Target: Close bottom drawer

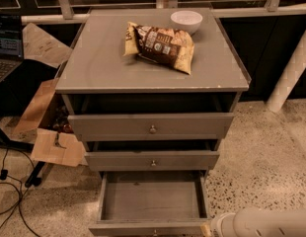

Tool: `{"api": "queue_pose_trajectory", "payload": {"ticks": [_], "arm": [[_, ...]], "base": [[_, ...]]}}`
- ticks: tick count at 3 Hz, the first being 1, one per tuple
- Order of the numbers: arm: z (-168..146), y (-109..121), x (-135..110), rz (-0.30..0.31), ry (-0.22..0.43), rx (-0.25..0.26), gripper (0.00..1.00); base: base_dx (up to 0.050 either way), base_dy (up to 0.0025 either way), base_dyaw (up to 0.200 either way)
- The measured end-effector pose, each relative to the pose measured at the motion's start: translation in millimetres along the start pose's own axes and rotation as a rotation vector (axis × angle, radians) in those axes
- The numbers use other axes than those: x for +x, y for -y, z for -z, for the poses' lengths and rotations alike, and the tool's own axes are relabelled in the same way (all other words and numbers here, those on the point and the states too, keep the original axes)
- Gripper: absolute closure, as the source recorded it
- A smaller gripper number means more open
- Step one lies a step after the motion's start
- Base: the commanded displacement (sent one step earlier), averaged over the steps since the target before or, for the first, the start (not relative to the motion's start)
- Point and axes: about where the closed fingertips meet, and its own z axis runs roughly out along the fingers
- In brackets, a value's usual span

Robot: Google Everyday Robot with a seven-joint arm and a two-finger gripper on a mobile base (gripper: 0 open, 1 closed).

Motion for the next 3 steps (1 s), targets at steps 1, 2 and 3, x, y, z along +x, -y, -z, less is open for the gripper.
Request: {"api": "queue_pose_trajectory", "payload": {"ticks": [1, 2, 3], "arm": [[-3, -1, 3, -0.002, -0.007, -0.004, 1.0], [-3, -1, 4, -0.002, -0.004, 0.015, 1.0], [-16, 1, 11, 0.002, 0.028, 0.035, 1.0]], "base": [[0.0, 0.0, 0.0], [0.0, 0.0, 0.0], [0.0, 0.0, 0.0]]}}
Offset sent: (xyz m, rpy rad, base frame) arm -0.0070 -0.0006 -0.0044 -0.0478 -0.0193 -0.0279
